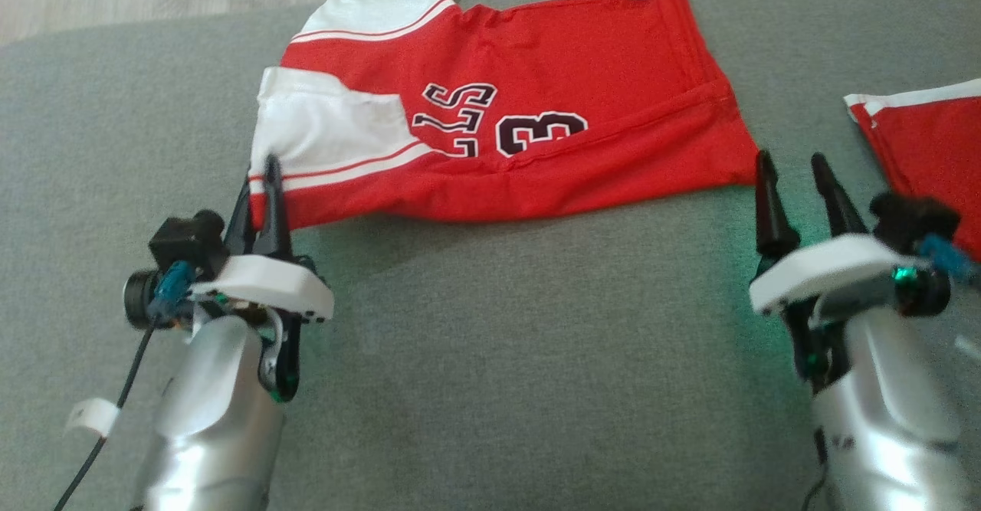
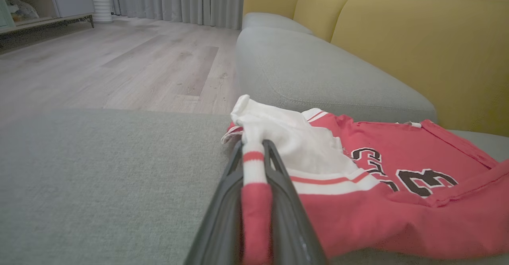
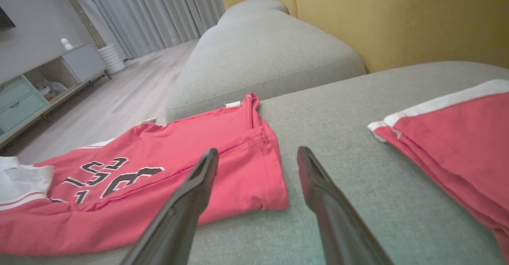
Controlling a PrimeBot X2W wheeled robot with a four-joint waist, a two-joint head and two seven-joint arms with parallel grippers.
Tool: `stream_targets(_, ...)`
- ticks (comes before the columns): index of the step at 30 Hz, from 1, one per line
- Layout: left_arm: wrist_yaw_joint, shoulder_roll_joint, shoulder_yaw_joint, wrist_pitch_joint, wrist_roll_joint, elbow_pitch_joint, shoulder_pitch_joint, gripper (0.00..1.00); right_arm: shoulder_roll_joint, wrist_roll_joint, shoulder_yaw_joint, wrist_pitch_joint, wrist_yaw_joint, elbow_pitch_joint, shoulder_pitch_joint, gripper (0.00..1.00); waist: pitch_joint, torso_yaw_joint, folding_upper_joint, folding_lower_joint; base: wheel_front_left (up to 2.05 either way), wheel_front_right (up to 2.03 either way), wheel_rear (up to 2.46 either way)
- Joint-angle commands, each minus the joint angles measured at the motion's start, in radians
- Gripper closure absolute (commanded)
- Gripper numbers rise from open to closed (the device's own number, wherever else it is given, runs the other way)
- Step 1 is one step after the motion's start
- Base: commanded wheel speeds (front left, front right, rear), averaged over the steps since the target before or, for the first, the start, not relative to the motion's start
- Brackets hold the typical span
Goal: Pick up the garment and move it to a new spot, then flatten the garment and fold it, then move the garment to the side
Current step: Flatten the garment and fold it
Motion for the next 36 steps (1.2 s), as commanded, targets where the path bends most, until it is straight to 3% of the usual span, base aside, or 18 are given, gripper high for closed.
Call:
stream_targets(1, -0.006, 0.018, 0.017, -0.013, 0.01, -0.044, -0.025, 1.0, 0.0, -0.015, 0.008, 0.016, -0.001, -0.008, -0.05, 0.0, 0.004, 0.006, 0.0, 0.0, 0.0, 0.0, 0.0)
stream_targets(6, -0.01, 0.008, -0.022, -0.016, 0.03, -0.138, -0.017, 1.0, 0.0, -0.1, -0.08, 0.14, -0.001, 0.186, -0.203, 0.0, 0.031, 0.033, 0.0, 0.0, 0.0, 0.0, 0.0)
stream_targets(13, -0.008, -0.004, -0.062, -0.003, 0.033, -0.193, -0.005, 1.0, 0.0, -0.209, -0.123, 0.261, -0.001, 0.408, -0.308, 0.0, 0.057, 0.066, 0.0, 0.0, 0.0, 0.0, 0.0)
stream_targets(17, -0.002, -0.008, -0.078, 0.006, 0.032, -0.207, -0.004, 1.0, 0.0, -0.235, -0.108, 0.269, -0.001, 0.486, -0.348, 0.0, 0.067, 0.081, 0.0, 0.0, 0.0, 0.0, 0.0)
stream_targets(18, 0.0, -0.008, -0.08, 0.009, 0.031, -0.206, -0.003, 1.0, 0.0, -0.239, -0.103, 0.265, -0.001, 0.501, -0.354, 0.18, 0.068, 0.084, 0.0, 0.0, 0.0, 0.0, 0.0)
stream_targets(19, 0.001, -0.008, -0.083, 0.011, 0.031, -0.205, -0.002, 1.0, 0.0, -0.25, -0.099, 0.26, -0.001, 0.513, -0.36, 0.72, 0.067, 0.086, 0.0, 0.0, 0.0, 0.0, 0.0)
stream_targets(20, 0.002, -0.008, -0.085, 0.015, 0.031, -0.202, 0.0, 1.0, 0.0, -0.269, -0.094, 0.253, -0.001, 0.522, -0.363, 1.0, 0.065, 0.088, 0.0, 0.0, 0.0, 0.0, 0.0)
stream_targets(27, 0.018, 0.01, -0.087, 0.051, 0.026, -0.152, 0.029, 1.0, 0.0, -0.349, -0.148, 0.178, -0.001, 0.547, -0.35, 1.0, 0.011, 0.087, 0.0, 0.0, 0.0, 0.0, 0.0)
stream_targets(36, 0.018, 0.06, -0.089, 0.086, 0.02, -0.088, 0.107, 1.0, 0.0, -0.3, -0.134, 0.087, -0.001, 0.542, -0.269, 1.0, -0.113, 0.056, 0.0, 0.0, 0.0, 0.0, 0.0)
